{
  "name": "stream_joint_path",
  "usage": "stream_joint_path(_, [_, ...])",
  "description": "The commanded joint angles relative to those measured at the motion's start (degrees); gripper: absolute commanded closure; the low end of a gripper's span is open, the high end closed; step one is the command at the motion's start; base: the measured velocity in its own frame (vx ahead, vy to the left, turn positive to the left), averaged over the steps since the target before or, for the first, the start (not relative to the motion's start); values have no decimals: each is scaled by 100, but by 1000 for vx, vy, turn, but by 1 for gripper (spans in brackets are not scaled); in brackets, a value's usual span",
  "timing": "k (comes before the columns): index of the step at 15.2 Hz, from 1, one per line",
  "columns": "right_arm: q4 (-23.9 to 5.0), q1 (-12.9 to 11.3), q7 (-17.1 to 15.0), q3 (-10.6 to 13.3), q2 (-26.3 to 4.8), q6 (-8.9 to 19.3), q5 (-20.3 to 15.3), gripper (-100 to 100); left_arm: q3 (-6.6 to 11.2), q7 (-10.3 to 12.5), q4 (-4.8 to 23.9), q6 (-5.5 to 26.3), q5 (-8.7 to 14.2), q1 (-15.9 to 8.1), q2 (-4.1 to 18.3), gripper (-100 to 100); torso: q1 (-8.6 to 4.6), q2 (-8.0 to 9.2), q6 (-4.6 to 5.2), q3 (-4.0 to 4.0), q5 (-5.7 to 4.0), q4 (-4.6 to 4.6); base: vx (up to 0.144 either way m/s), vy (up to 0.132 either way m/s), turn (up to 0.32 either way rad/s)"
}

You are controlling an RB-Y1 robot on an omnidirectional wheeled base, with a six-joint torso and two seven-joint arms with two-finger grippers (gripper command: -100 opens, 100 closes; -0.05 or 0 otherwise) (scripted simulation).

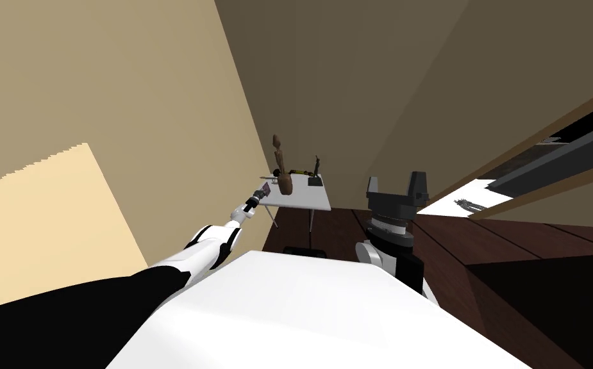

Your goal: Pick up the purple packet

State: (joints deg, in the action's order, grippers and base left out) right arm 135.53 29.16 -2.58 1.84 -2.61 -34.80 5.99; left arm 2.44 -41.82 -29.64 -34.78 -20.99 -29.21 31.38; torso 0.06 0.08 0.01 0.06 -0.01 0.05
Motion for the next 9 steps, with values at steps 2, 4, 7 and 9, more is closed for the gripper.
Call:
stream_joint_path(2, [0,0,0,0,0,0,0,0,-2,-2,-1,0,-2,-1,0,100,1,-4,-3,-2,1,-1,0,0,0])
stream_joint_path(4, [0,0,0,0,0,0,0,0,106,282,-287,65,-276,286,-53,100,2,-6,-2,-4,2,-1,39,-1,52])
stream_joint_path(7, [1,2,0,0,0,0,0,0,106,321,-184,65,-276,385,-53,100,4,-44,-9,-28,7,-15,94,-17,85])
stream_joint_path(9, [0,1,0,0,0,0,0,0,106,321,-519,65,-276,448,-53,100,9,-38,-2,-26,11,-17,23,0,-2])
